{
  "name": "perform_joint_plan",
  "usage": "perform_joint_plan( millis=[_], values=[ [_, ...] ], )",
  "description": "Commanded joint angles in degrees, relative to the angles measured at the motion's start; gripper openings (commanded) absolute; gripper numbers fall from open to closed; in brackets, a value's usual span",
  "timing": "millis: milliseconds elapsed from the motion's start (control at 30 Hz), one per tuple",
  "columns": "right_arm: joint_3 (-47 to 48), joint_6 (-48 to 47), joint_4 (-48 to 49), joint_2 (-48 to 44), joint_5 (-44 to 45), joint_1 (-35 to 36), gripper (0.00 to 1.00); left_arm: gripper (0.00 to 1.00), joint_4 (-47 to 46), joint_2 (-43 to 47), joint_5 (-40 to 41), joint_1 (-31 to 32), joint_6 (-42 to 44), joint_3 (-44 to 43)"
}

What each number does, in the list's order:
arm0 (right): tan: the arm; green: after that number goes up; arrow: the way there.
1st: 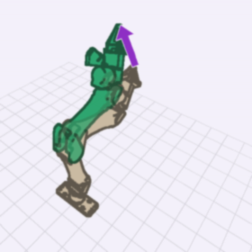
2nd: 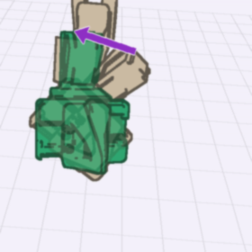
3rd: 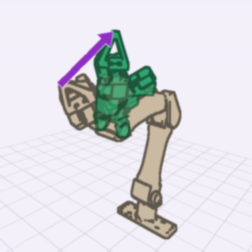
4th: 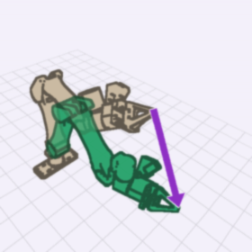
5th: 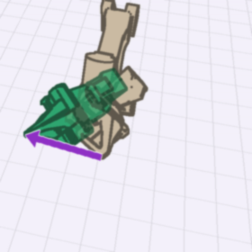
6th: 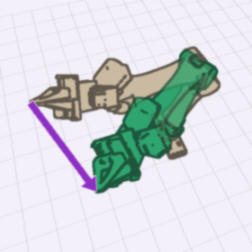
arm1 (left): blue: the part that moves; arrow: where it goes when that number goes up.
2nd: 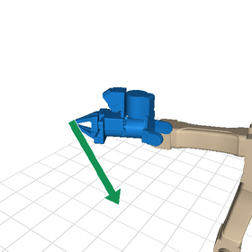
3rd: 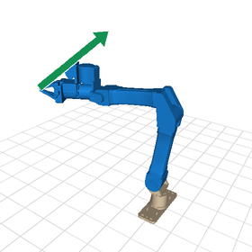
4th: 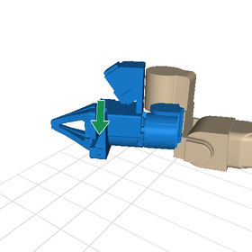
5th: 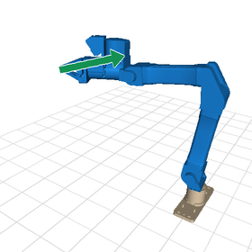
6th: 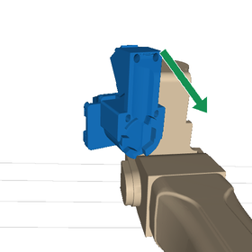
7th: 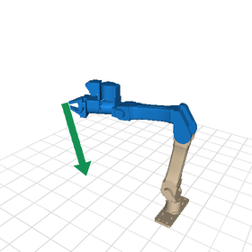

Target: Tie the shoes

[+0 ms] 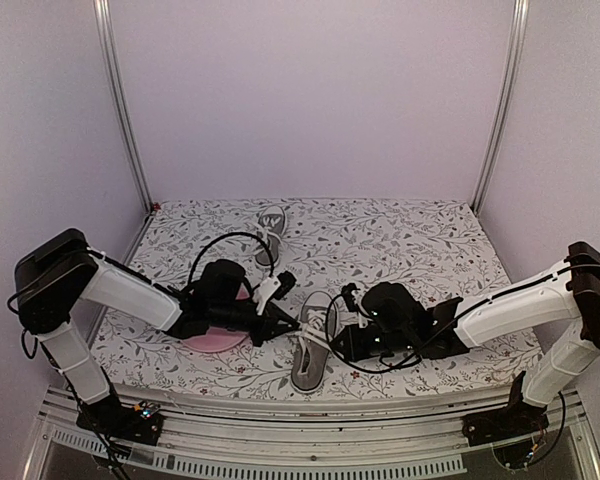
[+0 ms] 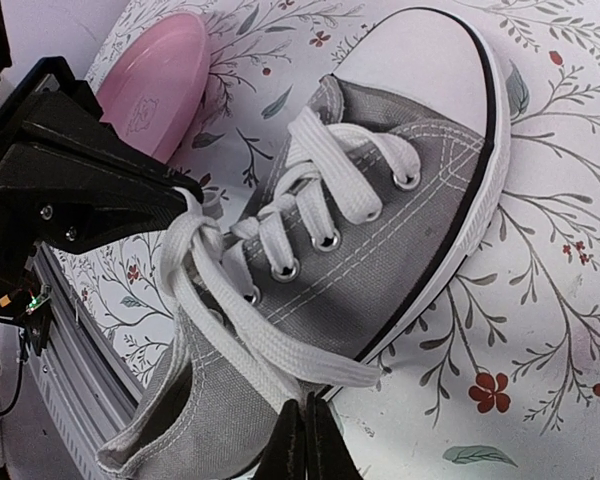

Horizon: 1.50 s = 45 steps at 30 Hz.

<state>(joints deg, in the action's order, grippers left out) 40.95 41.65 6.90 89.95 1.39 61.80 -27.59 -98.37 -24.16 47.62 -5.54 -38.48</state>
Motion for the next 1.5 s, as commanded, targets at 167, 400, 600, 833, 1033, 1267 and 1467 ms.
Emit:
perform_joint_plan(
  millis=[167, 400, 600, 833, 1033, 1267, 1467],
  values=[
    [-1.2, 1.2, -1.0, -1.3, 0.9, -0.5, 0.02, 0.00, 1.3, 0.2, 2.3, -1.9, 0.4, 0.2],
    [-1.4, 1.2, -1.0, -1.3, 0.9, -0.5, 0.02, 0.00, 1.8, -0.5, 3.8, -2.6, -0.1, -0.2],
    [-1.5, 1.2, -1.0, -1.4, 0.9, -0.5, 0.02, 0.00, 3.1, -1.4, 4.9, -3.1, -0.6, -1.0],
    [-1.5, 1.4, -1.0, -1.4, 0.8, -0.6, 0.02, 0.00, 3.8, -2.1, 6.6, -3.6, -1.0, -1.3],
    [-1.5, 1.3, -1.0, -1.4, 0.8, -0.5, 0.02, 0.00, 4.3, -2.2, 7.6, -4.2, -1.5, -1.2],
    [-1.5, 1.4, -1.0, -1.4, 0.8, -0.6, 0.02, 0.00, 3.9, -2.2, 7.1, -4.3, -1.8, -1.3],
    [-0.7, -0.1, -0.8, -3.2, 0.6, -0.5, 0.17, 0.00, 1.7, -1.3, 1.3, -4.0, -1.9, -2.6]
  ],
)
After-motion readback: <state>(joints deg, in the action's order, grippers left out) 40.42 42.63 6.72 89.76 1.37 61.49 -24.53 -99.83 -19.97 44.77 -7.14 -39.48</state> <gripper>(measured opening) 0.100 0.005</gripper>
